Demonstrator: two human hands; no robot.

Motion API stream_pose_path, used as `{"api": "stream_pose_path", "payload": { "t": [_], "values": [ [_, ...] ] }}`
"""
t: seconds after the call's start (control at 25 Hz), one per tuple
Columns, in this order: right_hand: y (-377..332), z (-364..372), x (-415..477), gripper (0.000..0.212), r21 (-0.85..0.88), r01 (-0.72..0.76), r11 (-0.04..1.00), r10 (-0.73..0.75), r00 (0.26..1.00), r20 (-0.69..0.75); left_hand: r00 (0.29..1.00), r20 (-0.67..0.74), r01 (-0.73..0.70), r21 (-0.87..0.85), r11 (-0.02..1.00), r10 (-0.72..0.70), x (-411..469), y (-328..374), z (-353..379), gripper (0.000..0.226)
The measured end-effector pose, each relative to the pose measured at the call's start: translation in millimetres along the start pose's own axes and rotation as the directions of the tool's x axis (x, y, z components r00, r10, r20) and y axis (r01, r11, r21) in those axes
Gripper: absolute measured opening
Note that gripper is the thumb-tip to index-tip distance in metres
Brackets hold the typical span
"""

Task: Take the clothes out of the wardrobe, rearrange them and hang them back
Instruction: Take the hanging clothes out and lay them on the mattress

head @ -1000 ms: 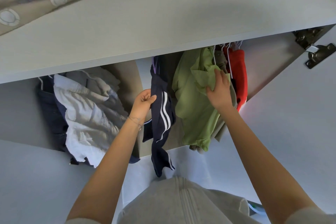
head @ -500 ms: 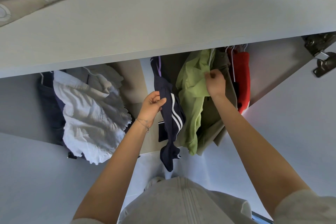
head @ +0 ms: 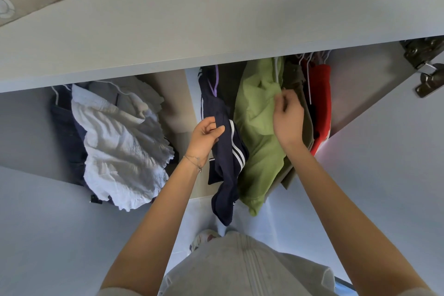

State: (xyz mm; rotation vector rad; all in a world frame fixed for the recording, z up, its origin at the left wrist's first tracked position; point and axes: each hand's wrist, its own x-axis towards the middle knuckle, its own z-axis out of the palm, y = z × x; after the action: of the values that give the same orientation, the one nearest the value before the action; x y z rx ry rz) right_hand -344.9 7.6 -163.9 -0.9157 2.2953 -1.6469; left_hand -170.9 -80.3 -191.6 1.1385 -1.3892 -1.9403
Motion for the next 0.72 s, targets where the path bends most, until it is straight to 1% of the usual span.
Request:
{"api": "stream_pose_path", "payload": {
  "t": [0.16,0.24,0.36,0.56,0.64,0.72],
  "values": [
    [8.6,6.3,-41.9,0.016,0.002,-0.002,1.0,0.002,0.984,0.179,1.0,-0.012,-0.002,0.055,0.998,0.003,-9.4,0.9,8.5,0.03],
    [12.2,12.7,-55.1,0.015,-0.02,0.01,1.0,-0.006,0.98,0.201,1.0,-0.008,-0.019,0.064,0.998,0.019,-14.2,2.5,13.0,0.029],
    [12.2,19.7,-70.6,0.015,-0.057,0.005,0.998,0.006,0.982,0.19,0.999,0.032,-0.041,0.106,0.993,0.038,-20.8,5.3,16.6,0.028],
    [2.5,17.4,-102.3,0.018,-0.095,-0.105,0.99,0.114,0.989,0.098,0.988,0.157,-0.028,0.174,0.984,0.0,-23.4,12.2,17.4,0.031],
    [-5.1,13.7,-116.4,0.02,-0.093,-0.158,0.983,0.163,0.986,0.046,0.964,0.265,-0.049,0.207,0.977,-0.007,-23.7,11.1,17.2,0.029],
    [-12.9,10.0,-134.5,0.023,-0.102,-0.234,0.967,0.235,0.972,0.001,0.913,0.409,-0.117,0.262,0.958,-0.001,-25.1,6.3,16.8,0.026]
  ]
}}
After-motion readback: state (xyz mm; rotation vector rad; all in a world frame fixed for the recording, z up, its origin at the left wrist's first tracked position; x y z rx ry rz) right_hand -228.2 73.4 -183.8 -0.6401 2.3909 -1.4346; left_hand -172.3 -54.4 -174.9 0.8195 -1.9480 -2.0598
